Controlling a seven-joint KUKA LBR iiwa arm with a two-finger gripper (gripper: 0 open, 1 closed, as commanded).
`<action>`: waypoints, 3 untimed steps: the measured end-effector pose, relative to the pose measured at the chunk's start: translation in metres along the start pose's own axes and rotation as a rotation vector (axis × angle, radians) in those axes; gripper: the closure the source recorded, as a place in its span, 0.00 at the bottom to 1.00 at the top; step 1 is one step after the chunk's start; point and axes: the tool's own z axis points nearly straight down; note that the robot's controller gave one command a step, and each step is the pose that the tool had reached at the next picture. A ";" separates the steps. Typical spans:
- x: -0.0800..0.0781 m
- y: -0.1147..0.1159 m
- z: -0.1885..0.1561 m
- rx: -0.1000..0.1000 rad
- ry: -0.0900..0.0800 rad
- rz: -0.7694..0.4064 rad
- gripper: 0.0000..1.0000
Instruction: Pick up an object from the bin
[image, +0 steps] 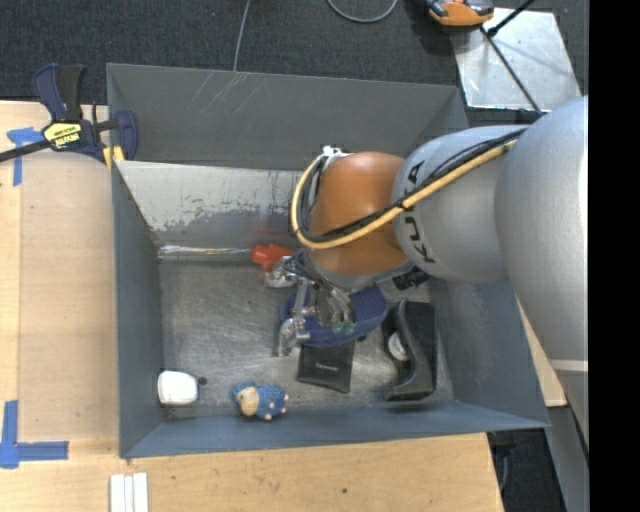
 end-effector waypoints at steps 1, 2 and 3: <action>-0.005 -0.002 -0.003 0.003 -0.021 0.000 1.00; -0.035 0.013 -0.142 0.008 0.003 -0.277 1.00; -0.008 0.028 -0.001 0.007 0.007 -0.730 1.00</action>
Offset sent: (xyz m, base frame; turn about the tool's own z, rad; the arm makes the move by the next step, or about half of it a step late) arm 0.0000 0.0000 0.0000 0.0000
